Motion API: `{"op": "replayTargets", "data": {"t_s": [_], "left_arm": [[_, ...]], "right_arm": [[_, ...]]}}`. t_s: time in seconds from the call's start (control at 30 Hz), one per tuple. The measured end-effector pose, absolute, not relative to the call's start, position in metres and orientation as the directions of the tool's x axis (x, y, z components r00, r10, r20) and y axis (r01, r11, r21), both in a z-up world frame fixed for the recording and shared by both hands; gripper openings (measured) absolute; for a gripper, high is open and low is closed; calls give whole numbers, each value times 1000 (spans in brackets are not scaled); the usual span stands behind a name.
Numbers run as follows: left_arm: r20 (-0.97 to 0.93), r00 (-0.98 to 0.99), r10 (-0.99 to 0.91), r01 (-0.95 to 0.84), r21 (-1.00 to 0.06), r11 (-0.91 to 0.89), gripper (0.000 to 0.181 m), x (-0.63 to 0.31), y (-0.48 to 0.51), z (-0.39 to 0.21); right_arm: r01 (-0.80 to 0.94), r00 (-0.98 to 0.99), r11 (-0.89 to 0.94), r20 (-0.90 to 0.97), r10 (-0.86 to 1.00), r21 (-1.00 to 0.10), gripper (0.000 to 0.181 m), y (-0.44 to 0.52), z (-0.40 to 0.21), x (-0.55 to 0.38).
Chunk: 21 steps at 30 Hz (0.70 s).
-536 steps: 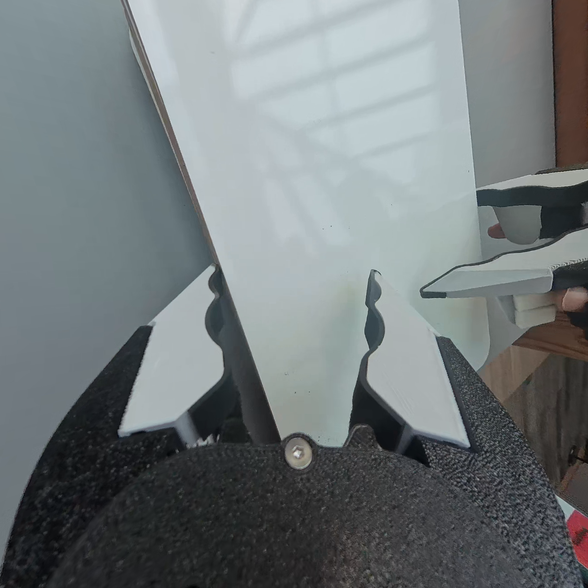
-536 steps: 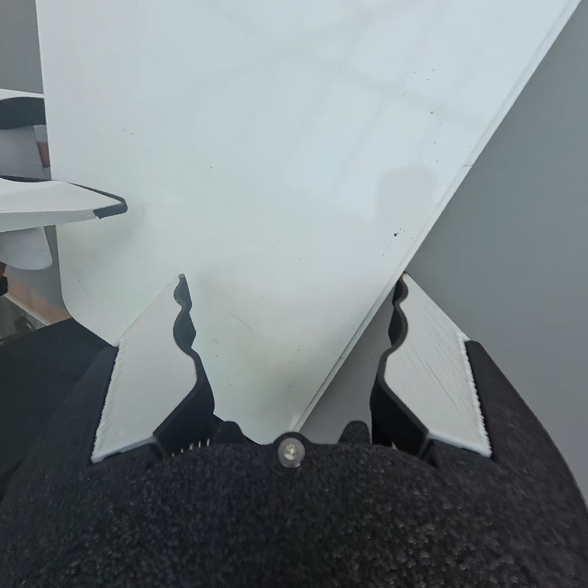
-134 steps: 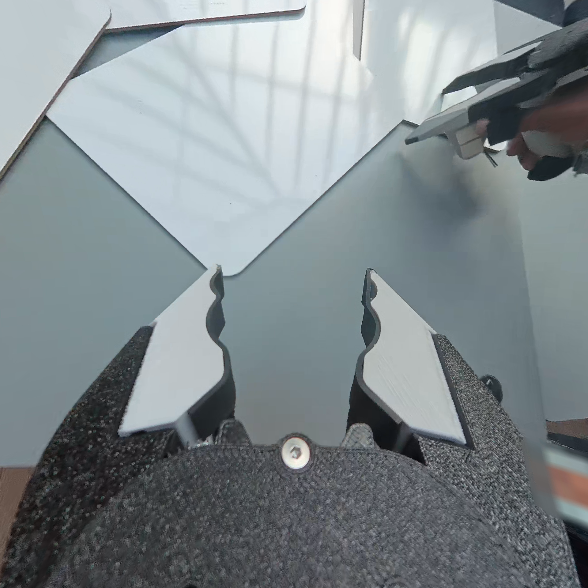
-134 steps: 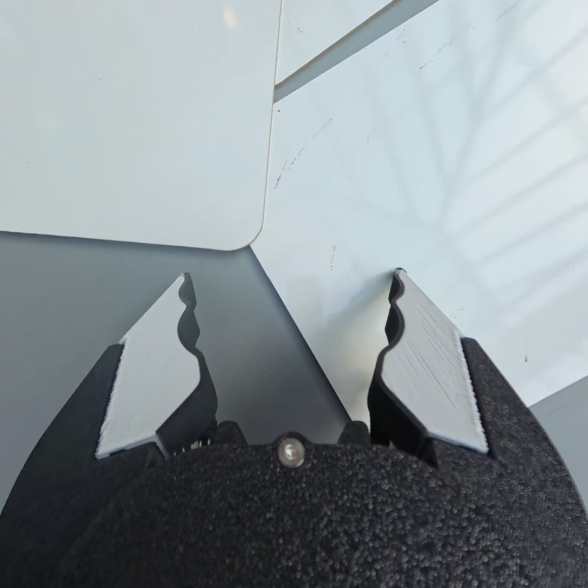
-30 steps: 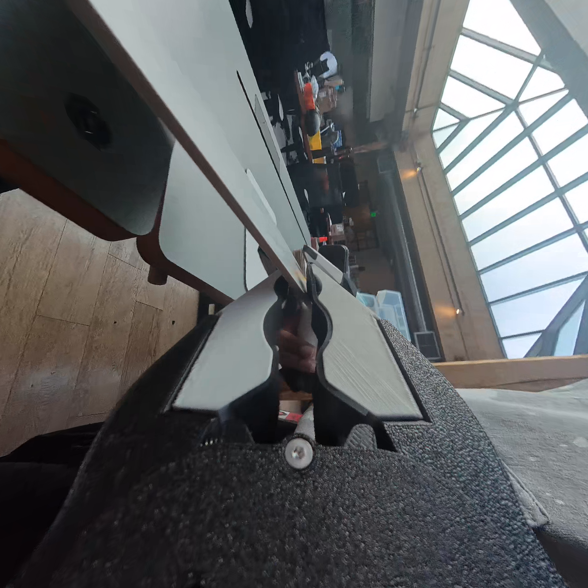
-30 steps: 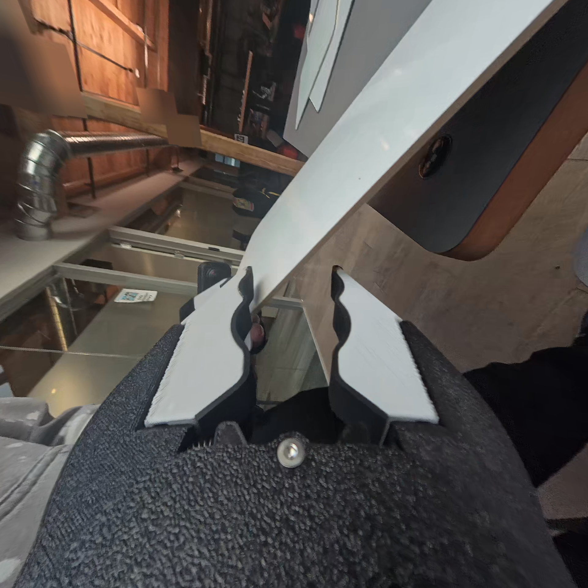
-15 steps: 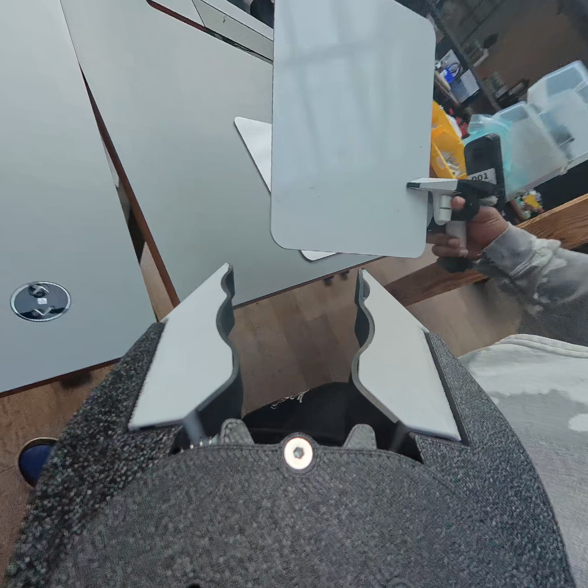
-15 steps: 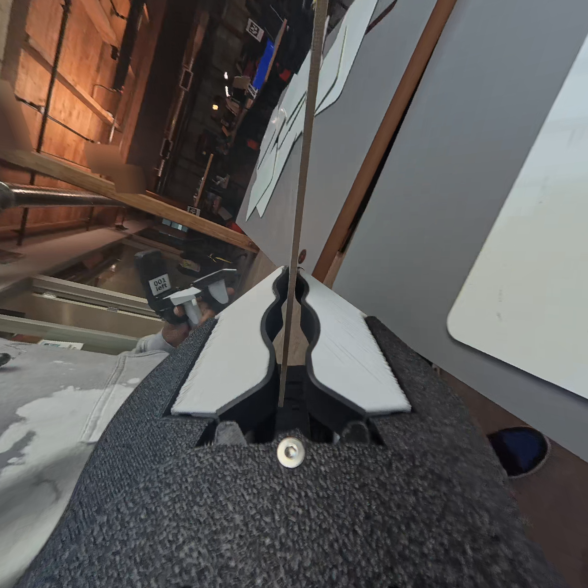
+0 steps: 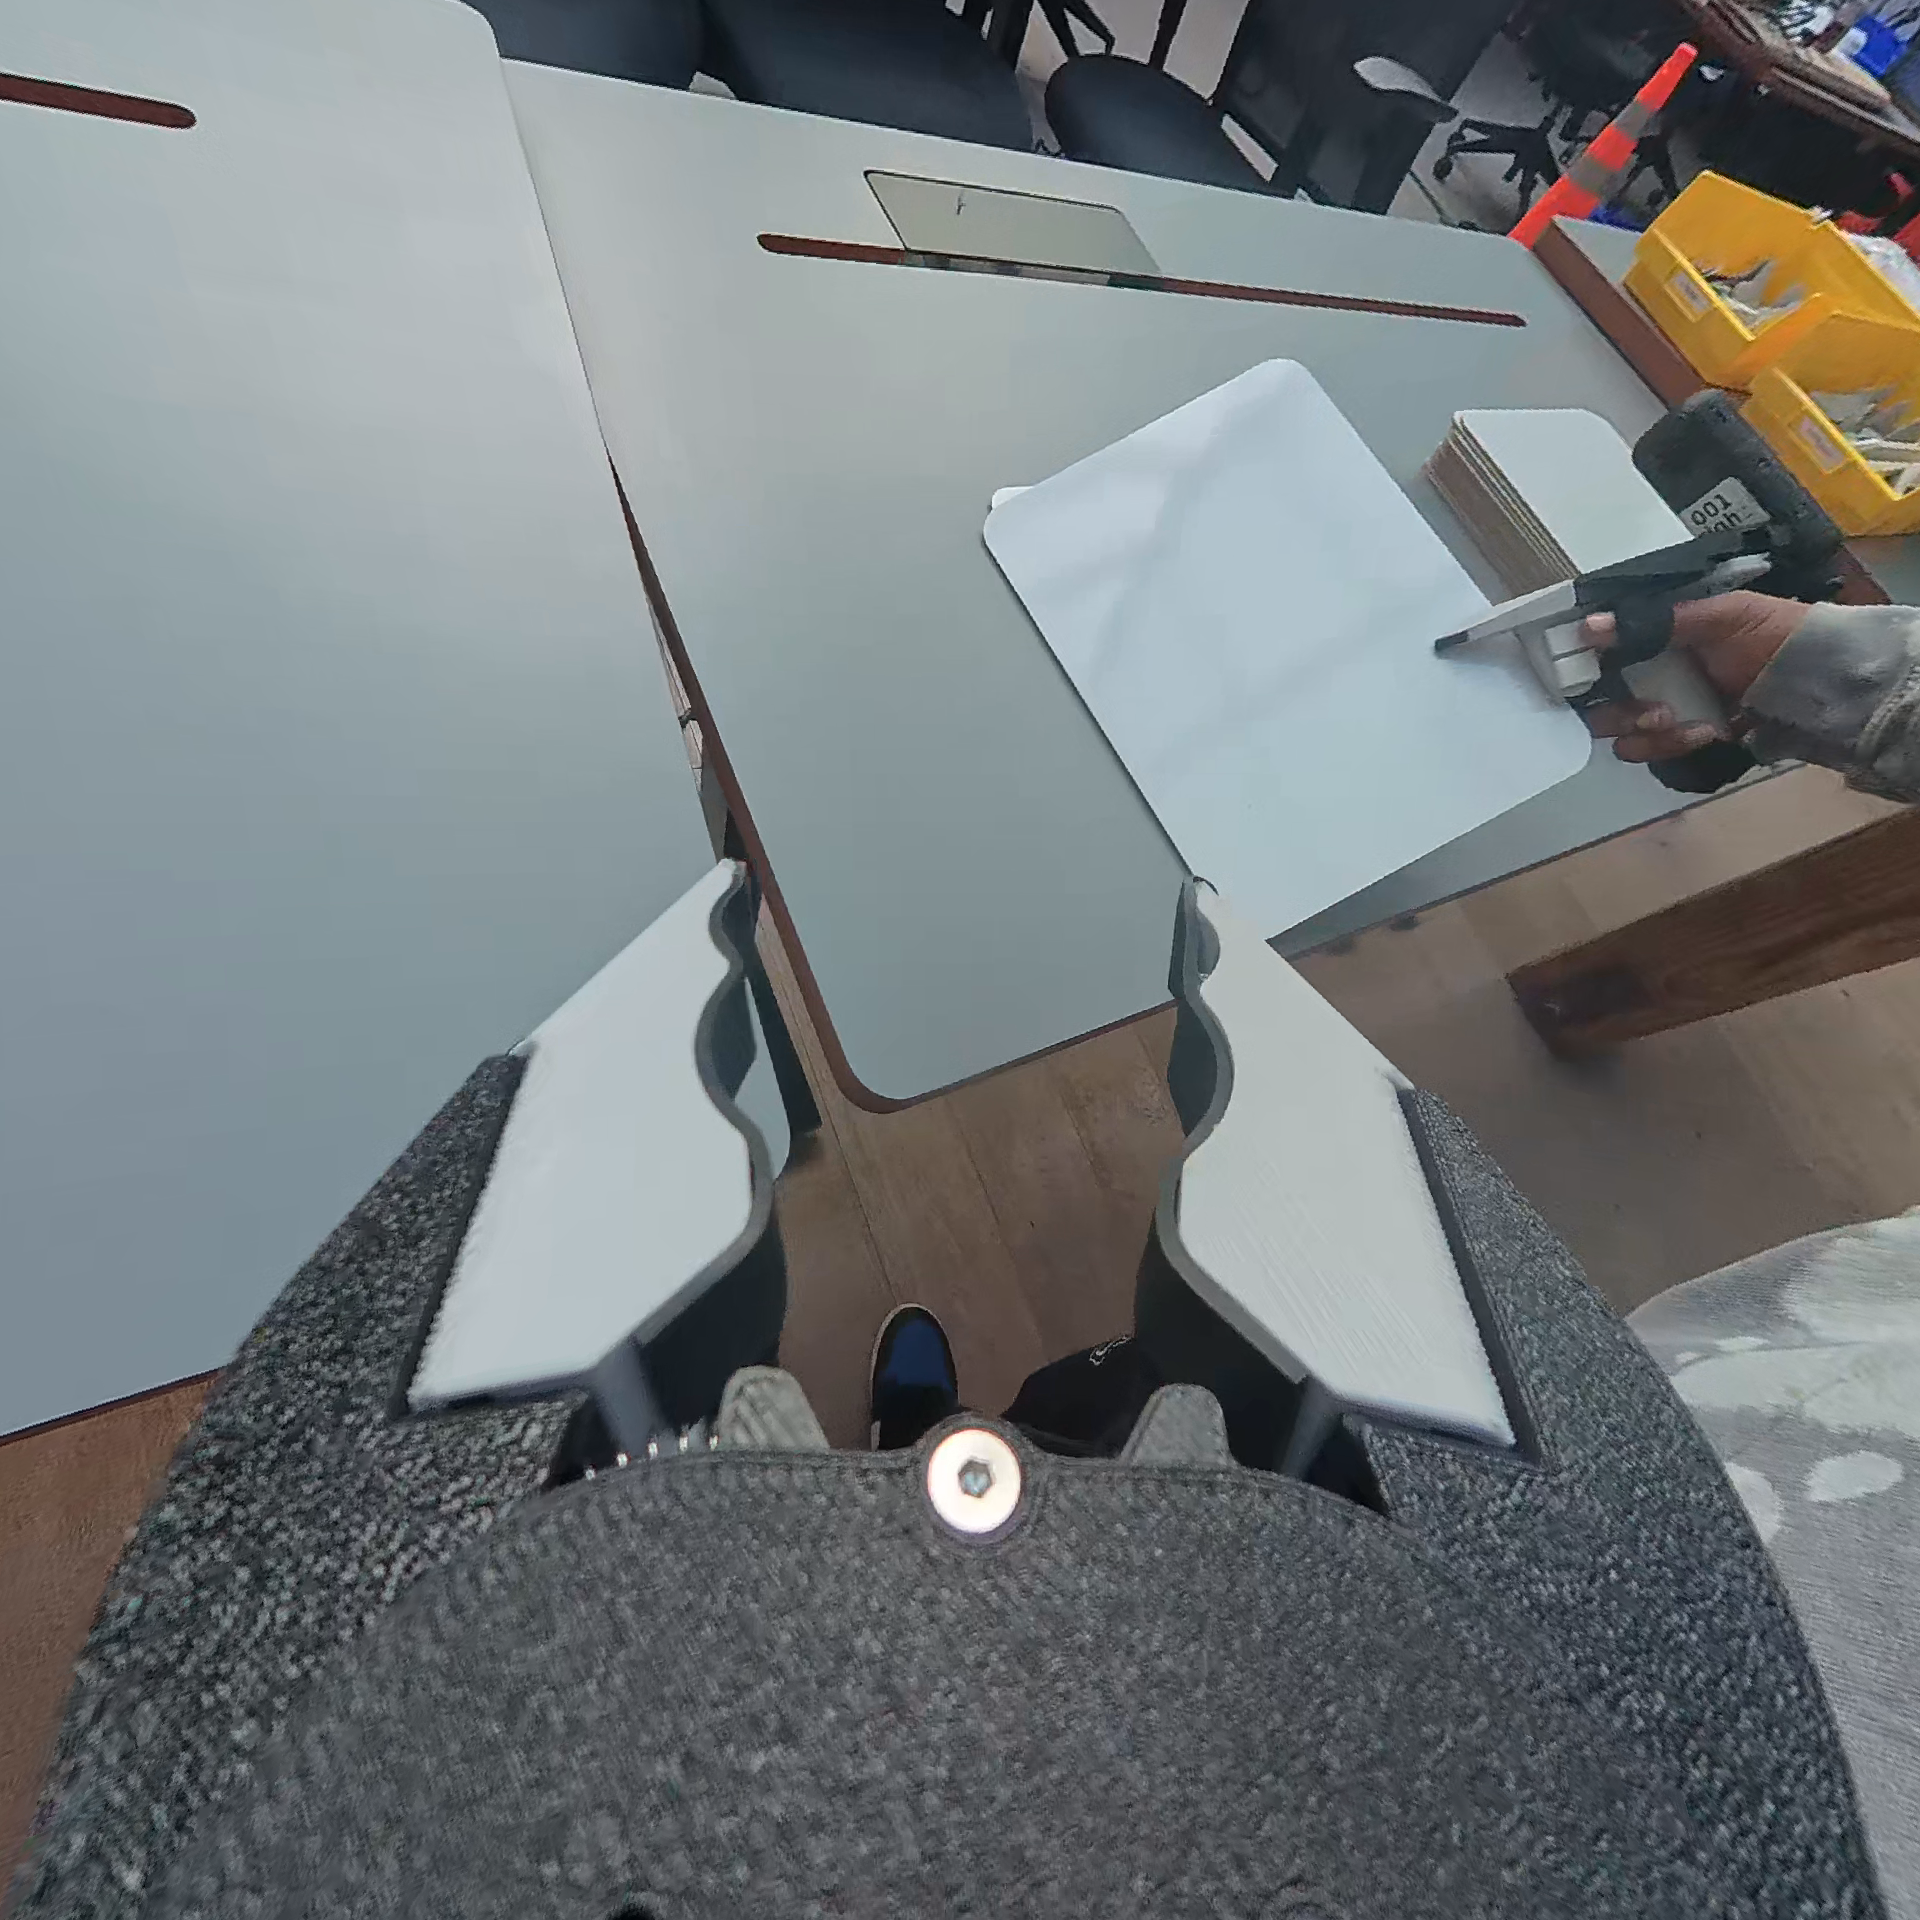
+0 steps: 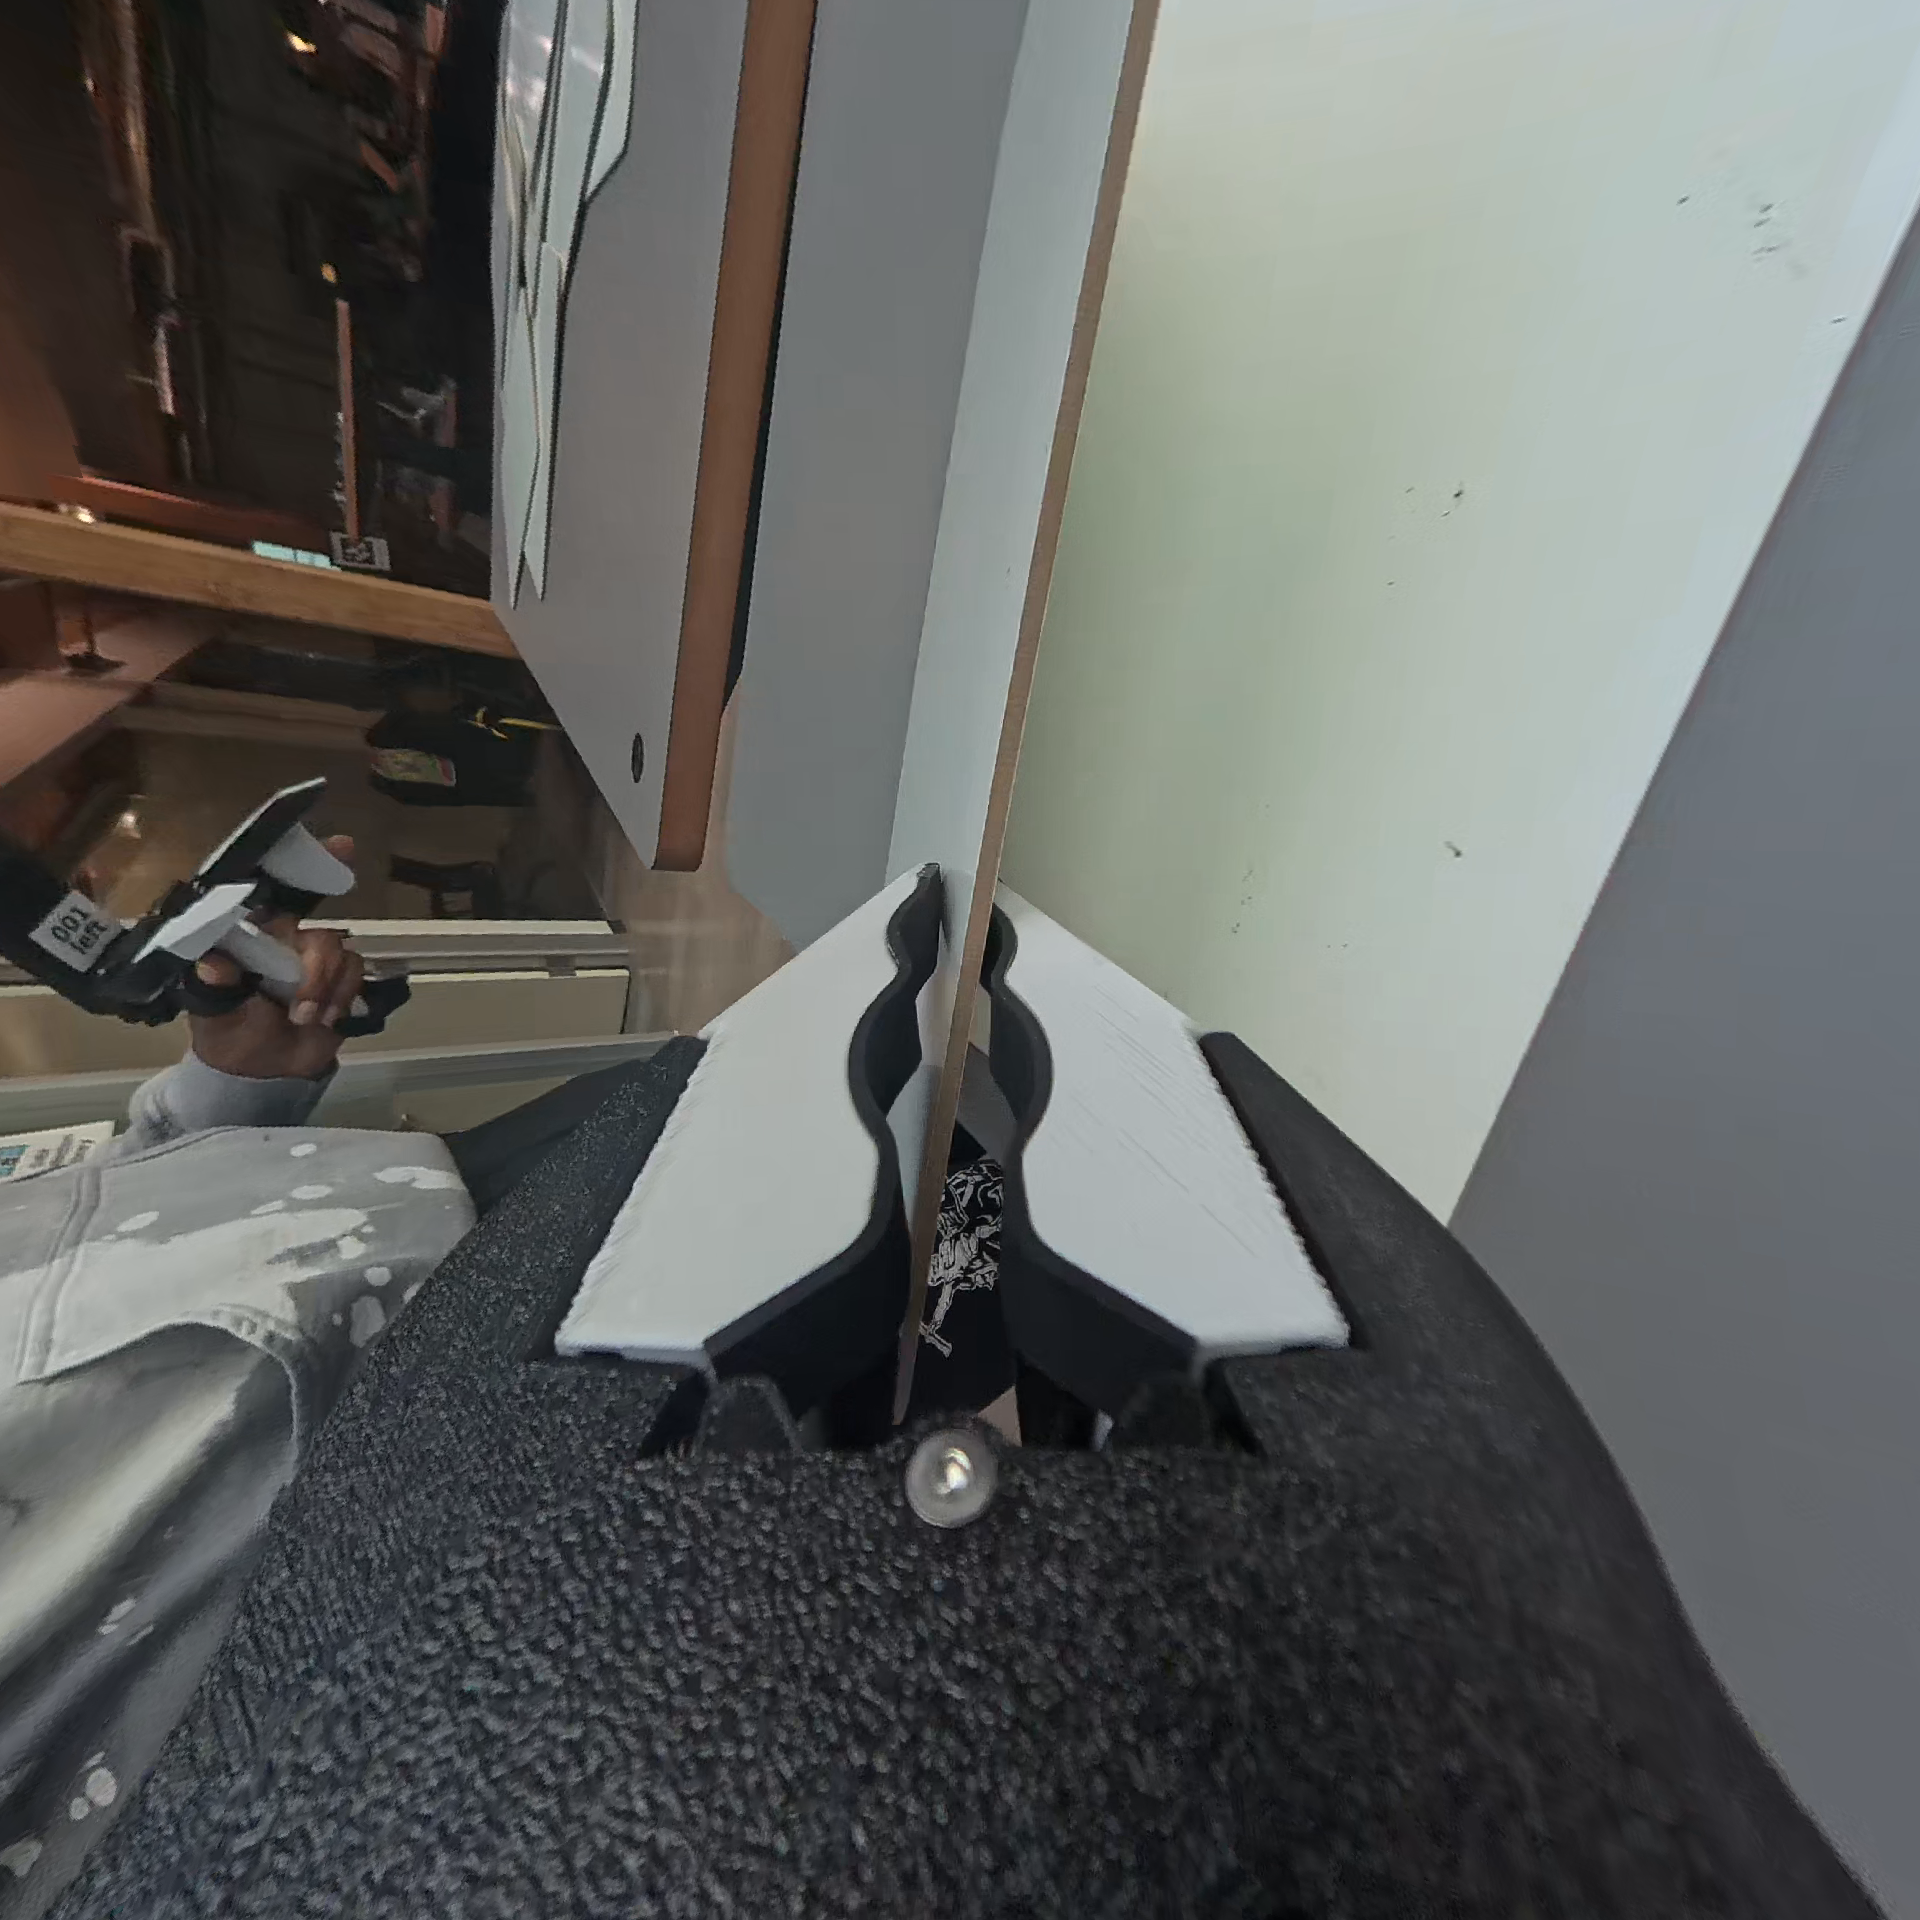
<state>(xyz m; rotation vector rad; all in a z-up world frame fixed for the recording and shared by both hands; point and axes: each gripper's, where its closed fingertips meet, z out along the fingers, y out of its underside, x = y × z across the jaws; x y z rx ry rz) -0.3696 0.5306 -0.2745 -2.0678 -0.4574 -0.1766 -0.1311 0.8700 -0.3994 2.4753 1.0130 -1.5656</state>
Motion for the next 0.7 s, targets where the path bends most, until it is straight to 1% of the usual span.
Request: {"op": "replayTargets", "data": {"t_s": [0.13, 0.23, 0.27, 0.3, 0.33, 0.4, 0.47, 0.53, 0.7], "left_arm": [[289, 916, 279, 391, -797, -461, 80, -380, 522, -273], [260, 918, 299, 378, -802, -463, 80, -390, 518, -272], [254, 917, 307, 378, -801, -464, 80, -394, 517, -272], [255, 914, 316, 383, -800, -462, 80, -398, 516, -272], [260, 909, 326, 393, -798, -456, 81, -403, 515, -272], [263, 904, 337, 401, -797, -451, 82, -413, 512, -273], [257, 903, 343, 399, -799, -451, 82, -424, 509, -275], [247, 906, 343, 391, -799, -457, 82, -434, 504, -278], [227, 908, 353, 380, -800, -464, 82, -470, 487, -285]], "right_arm": [[524, 369, -810, -787, 495, -264, 10, 892, -417, -129], [485, 432, -827, -744, 510, -286, 16, 902, -429, -130], [489, 472, -814, -690, 549, -313, 21, 906, -435, -127], [499, 533, -790, -592, 604, -357, 30, 915, -444, -121], [502, 590, -757, -474, 654, -419, 48, 929, -447, -113], [530, 625, -641, -255, 738, -556, 67, 948, -437, -105], [593, 601, -524, -97, 793, -612, 73, 948, -424, -103], [635, 561, -431, -1, 828, -641, 78, 936, -410, -110], [631, 481, -320, 33, 876, -707, 76, 876, -373, -151]]}}
